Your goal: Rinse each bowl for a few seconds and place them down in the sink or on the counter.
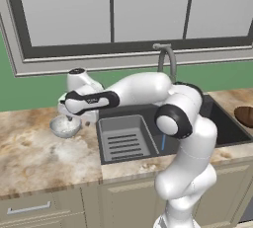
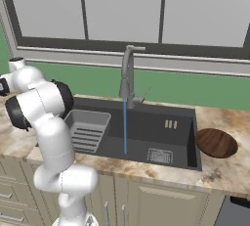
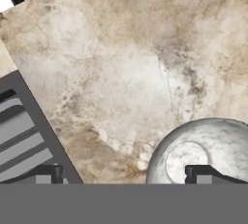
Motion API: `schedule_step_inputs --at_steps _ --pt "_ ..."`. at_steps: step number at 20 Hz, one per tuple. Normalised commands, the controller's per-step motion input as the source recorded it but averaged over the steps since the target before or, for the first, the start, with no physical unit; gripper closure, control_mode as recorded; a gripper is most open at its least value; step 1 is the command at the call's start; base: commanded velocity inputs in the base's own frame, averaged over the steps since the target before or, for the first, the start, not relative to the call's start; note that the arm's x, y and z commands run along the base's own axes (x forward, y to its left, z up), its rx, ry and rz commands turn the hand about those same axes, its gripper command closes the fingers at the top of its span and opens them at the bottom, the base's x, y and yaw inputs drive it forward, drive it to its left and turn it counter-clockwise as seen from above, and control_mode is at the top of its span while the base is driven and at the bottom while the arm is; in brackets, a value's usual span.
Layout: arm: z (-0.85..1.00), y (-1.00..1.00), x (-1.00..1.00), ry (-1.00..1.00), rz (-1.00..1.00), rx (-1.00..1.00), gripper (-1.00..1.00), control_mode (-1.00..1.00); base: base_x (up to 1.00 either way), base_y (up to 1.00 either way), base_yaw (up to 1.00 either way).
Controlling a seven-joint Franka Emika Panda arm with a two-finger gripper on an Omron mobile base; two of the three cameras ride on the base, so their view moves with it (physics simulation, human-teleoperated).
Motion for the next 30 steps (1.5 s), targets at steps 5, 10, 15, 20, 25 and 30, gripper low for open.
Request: schedule_step_inputs --at_steps 5,10,15,20,25,30 --pt "-0.24 0.07 0.08 0.0 0.0 0.0 -1.0 -1.0 0.0 0.0 0.0" --pt "-0.24 0.0 0.14 0.0 0.0 0.0 -1.0 -1.0 0.0 0.0 0.0" --pt "-0.21 0.02 0.17 -0.01 0.0 0.0 -1.0 -1.0 0.0 0.0 0.0" --pt "-0.13 0.17 0.26 -0.04 0.0 0.0 -1.0 -1.0 0.0 0.0 0.0" --pt "-0.11 0.2 0.24 -0.03 0.0 0.0 -1.0 -1.0 0.0 0.0 0.0" --pt "-0.13 0.09 0.19 0.0 -0.01 0.0 -1.0 -1.0 0.0 0.0 0.0"
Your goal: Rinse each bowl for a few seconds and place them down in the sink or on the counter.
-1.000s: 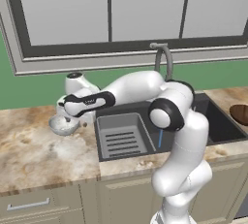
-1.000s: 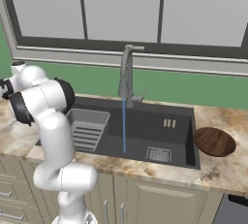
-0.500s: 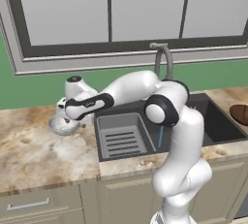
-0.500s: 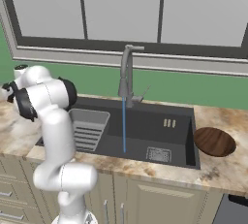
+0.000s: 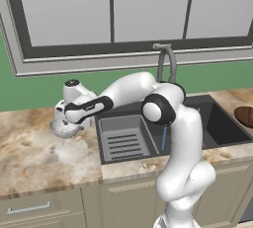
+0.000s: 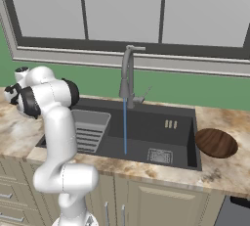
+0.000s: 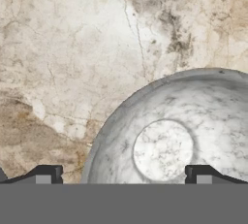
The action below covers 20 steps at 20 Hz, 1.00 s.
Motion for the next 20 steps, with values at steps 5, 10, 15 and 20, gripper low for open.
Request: schedule_step_inputs --at_steps 5,10,15,20 --pt "-0.17 0.01 0.07 0.0 -0.03 0.0 -1.0 -1.0 0.0 0.0 0.0" --pt "-0.2 0.03 0.09 0.0 -0.03 0.0 -1.0 -1.0 0.0 0.0 0.0" --pt "-0.21 0.05 0.09 0.0 -0.02 0.0 -1.0 -1.0 0.0 0.0 0.0" --pt "-0.22 0.08 0.1 0.0 -0.01 0.0 1.0 -1.0 0.0 0.0 0.0"
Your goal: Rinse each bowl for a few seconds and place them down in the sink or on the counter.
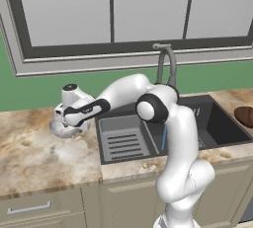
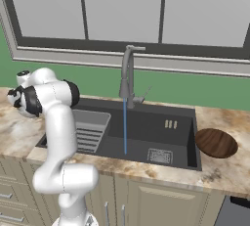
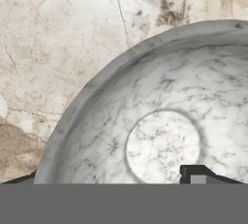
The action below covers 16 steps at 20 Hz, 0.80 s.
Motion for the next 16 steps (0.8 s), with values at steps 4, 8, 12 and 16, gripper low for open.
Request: schedule_step_inputs --at_steps 4,8,12,16 --pt "-0.12 0.03 0.04 -0.01 0.0 0.0 1.0 -1.0 0.0 0.0 0.0" --pt "-0.09 0.0 0.0 0.0 0.0 0.0 1.0 -1.0 0.0 0.0 0.0" --pt "-0.03 0.0 0.0 0.0 -0.02 0.0 1.0 -1.0 0.0 0.0 0.0" --pt "0.06 -0.05 -0.08 0.0 -0.11 0.01 1.0 -1.0 0.0 0.0 0.0"
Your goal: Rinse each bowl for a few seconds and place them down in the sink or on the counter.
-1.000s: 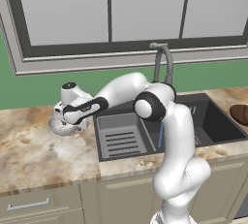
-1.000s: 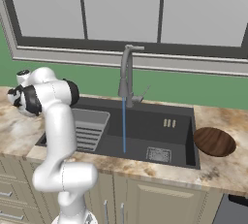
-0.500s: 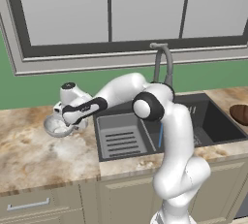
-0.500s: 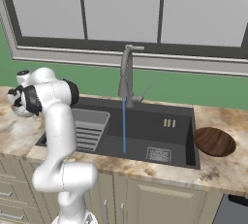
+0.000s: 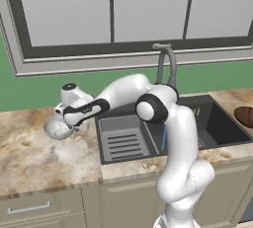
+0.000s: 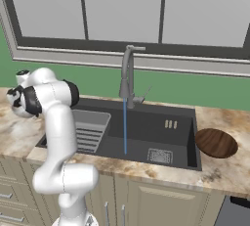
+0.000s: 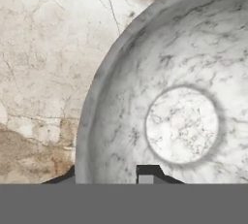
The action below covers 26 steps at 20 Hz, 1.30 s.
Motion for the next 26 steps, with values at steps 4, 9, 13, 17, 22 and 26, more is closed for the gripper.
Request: schedule_step_inputs --at_steps 4,9,13,17,22,26 --pt "0.22 -0.22 -0.15 0.0 -0.24 0.02 1.0 -1.0 0.0 0.0 0.0" --pt "0.56 -0.29 -0.25 -0.02 -0.29 0.04 1.0 -1.0 0.0 0.0 0.0" --pt "0.59 -0.2 -0.29 -0.04 -0.31 0.03 1.0 -1.0 0.0 0.0 0.0" --pt "0.47 -0.04 -0.32 -0.04 -0.36 0.02 1.0 -1.0 0.0 0.0 0.0" --pt "0.34 -0.11 -0.32 -0.04 -0.34 0.0 1.0 -1.0 0.0 0.0 0.0" --pt "0.25 -0.19 -0.38 -0.04 -0.3 0.0 1.0 -1.0 0.0 0.0 0.0"
